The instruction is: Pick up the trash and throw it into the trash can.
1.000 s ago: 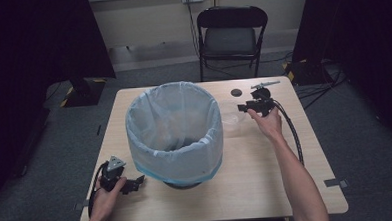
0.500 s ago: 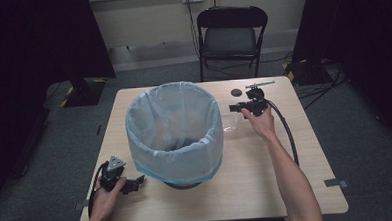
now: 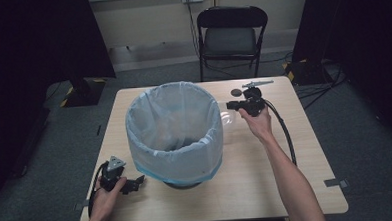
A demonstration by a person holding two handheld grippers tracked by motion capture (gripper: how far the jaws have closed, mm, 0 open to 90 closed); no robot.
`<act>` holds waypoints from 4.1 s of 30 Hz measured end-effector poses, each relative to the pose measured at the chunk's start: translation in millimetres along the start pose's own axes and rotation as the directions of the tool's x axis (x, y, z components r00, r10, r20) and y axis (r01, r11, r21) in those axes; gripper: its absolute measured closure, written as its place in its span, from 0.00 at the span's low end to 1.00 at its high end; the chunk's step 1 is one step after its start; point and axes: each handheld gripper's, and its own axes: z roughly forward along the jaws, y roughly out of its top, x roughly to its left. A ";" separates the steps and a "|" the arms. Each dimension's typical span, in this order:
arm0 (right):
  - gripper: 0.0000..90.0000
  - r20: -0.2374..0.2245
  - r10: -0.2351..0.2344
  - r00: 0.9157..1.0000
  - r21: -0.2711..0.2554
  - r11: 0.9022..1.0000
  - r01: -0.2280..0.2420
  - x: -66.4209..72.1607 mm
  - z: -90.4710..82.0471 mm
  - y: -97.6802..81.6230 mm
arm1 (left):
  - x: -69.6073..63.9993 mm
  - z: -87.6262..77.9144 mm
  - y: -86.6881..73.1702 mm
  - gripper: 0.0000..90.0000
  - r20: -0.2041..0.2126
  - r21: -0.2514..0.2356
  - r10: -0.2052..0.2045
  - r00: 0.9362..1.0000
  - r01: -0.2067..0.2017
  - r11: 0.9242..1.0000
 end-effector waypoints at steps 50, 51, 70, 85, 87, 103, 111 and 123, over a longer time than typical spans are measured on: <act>0.95 0.007 -0.130 0.991 -0.392 0.912 0.122 74.1 -116.3 48.1 | 1.0 0.0 0.4 0.00 0.003 0.004 0.009 1.000 -0.009 1.000; 0.95 0.011 -0.136 0.991 -0.392 0.911 0.130 76.7 -117.7 52.1 | 1.0 0.0 0.4 0.00 0.003 0.004 0.009 1.000 -0.009 1.000; 0.95 -0.074 -0.228 0.971 -0.556 0.817 0.149 124.7 -150.5 84.1 | 1.0 0.0 0.4 0.00 0.003 0.004 0.009 1.000 -0.009 1.000; 0.95 -0.254 -0.319 0.913 -0.560 0.818 0.130 169.7 -151.0 84.0 | 1.2 0.0 0.5 0.00 0.004 0.005 0.012 1.000 -0.012 1.000; 0.95 -0.274 -0.332 0.903 -0.537 0.832 0.143 175.3 -144.6 80.2 | 1.2 0.0 0.5 0.00 0.004 0.005 0.012 1.000 -0.012 1.000; 0.95 -0.323 -0.332 0.886 -0.377 0.904 0.201 178.4 -104.6 51.5 | 1.2 0.0 0.5 0.00 0.004 0.005 0.012 1.000 -0.012 1.000; 0.88 -0.308 -0.330 0.892 -0.351 0.911 0.216 178.9 -96.3 48.4 | 1.0 0.0 0.4 0.00 0.003 0.004 0.009 1.000 -0.009 1.000; 0.54 -0.232 -0.295 0.927 -0.349 0.915 0.204 169.8 -101.6 52.2 | 0.9 0.1 0.3 0.00 0.004 0.003 0.008 1.000 -0.008 1.000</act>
